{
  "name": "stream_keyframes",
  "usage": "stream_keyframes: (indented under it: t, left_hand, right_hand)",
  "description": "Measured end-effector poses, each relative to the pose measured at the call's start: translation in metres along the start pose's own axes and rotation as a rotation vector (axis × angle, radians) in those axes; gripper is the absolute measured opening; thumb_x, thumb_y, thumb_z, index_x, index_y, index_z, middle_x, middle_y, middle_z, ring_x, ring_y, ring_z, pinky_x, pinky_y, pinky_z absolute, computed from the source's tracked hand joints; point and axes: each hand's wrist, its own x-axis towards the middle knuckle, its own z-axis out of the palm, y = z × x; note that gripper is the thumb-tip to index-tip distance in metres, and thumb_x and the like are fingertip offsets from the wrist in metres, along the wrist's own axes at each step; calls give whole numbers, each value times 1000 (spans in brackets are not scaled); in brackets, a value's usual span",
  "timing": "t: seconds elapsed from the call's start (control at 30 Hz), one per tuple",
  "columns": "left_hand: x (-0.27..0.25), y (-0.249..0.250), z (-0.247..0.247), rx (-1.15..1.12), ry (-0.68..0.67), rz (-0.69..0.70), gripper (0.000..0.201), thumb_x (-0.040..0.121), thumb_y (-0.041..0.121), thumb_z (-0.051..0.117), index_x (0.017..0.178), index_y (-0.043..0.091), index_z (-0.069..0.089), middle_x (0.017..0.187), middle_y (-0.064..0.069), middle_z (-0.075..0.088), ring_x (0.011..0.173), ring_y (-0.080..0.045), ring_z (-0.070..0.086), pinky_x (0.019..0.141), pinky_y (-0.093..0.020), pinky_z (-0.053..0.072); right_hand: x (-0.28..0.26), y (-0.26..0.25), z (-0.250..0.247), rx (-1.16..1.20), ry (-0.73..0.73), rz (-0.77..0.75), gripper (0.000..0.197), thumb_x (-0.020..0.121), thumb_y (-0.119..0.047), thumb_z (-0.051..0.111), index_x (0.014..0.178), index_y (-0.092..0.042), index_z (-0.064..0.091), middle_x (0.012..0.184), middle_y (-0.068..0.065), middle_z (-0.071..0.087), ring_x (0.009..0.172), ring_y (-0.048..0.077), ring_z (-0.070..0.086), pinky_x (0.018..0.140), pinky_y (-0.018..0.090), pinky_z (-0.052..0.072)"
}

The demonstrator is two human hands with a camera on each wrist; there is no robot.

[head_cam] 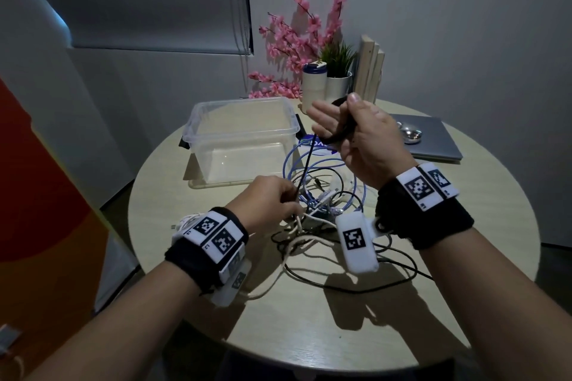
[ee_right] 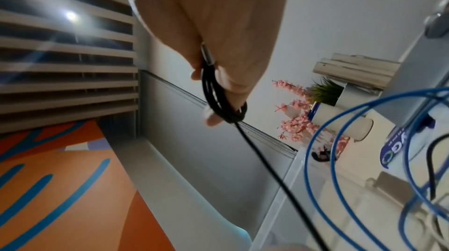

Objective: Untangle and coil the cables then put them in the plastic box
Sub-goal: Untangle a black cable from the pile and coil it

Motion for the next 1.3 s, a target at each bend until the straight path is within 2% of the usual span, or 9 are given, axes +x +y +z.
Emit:
stream_keyframes:
  t: [0.1, 0.2, 0.3, 0.43, 0.63, 0.77, 0.83, 1.03, 1.3]
  left_hand:
    - [-3, 2, 4, 43, -65, 30, 16, 84, 27, 68, 77, 13, 63, 75, -2, 63, 68, -18, 57, 64, -29, 46]
    - [-6, 5, 6, 8, -48, 89, 13, 86, 24, 66, 78, 13, 64, 80, -1, 65, 74, -18, 60, 69, -30, 48]
    - [-7, 12, 1, -42, 35, 134, 12, 87, 24, 64, 83, 13, 63, 82, -2, 65, 77, -18, 60, 71, -31, 48]
    - [-7, 19, -10, -89, 181, 162, 11, 89, 24, 63, 83, 16, 62, 75, 1, 64, 67, -10, 55, 64, -26, 43]
    - [1, 26, -20, -334, 337, 116, 10, 89, 18, 62, 80, 13, 61, 68, -4, 65, 60, -15, 59, 60, -29, 48]
    - [3, 33, -26, -646, 261, 1, 16, 94, 8, 55, 78, 10, 54, 67, -8, 62, 47, -13, 57, 54, -29, 50]
    - [4, 35, -27, -760, 177, -55, 17, 96, 8, 51, 79, 11, 51, 72, -12, 63, 45, -12, 57, 49, -26, 51]
    - [9, 27, -20, -415, 170, -4, 9, 92, 10, 59, 85, 6, 56, 78, -13, 66, 54, -18, 57, 58, -36, 54]
    - [7, 21, -16, -306, 123, 55, 3, 87, 16, 66, 87, 14, 68, 67, 13, 58, 47, 4, 45, 45, -6, 30]
  right_hand:
    - [3, 5, 1, 39, 70, -39, 22, 102, -13, 36, 88, -6, 52, 101, 13, 62, 102, 24, 60, 92, 33, 51]
    - [7, 14, -7, -349, 63, -150, 13, 100, -11, 42, 99, -10, 55, 90, 3, 60, 86, 14, 57, 87, 31, 46]
    - [7, 21, -20, -954, -32, -203, 18, 98, -19, 46, 108, -7, 54, 106, 16, 63, 99, 29, 58, 91, 45, 46]
    - [5, 20, -26, -1234, -171, -92, 13, 98, -23, 45, 95, -13, 52, 86, -2, 64, 83, 12, 61, 74, 35, 46]
    - [1, 17, -27, -1209, -298, -43, 23, 99, -29, 45, 94, -9, 56, 77, 2, 60, 74, 21, 59, 69, 40, 46]
    - [1, 19, -26, -1211, -376, -28, 23, 97, -27, 49, 98, -7, 61, 77, -5, 60, 62, -6, 55, 64, 30, 46]
    - [1, 19, -26, -1222, -341, -50, 22, 99, -26, 47, 94, -10, 61, 73, -10, 56, 58, -6, 53, 63, 25, 40]
    - [6, 22, -28, -1080, -186, -89, 29, 94, -38, 46, 73, -19, 51, 58, -1, 50, 57, 21, 48, 62, 50, 47]
    - [5, 20, -23, -724, -199, -72, 30, 101, -17, 40, 72, -13, 46, 51, -7, 42, 48, 9, 36, 52, 26, 34]
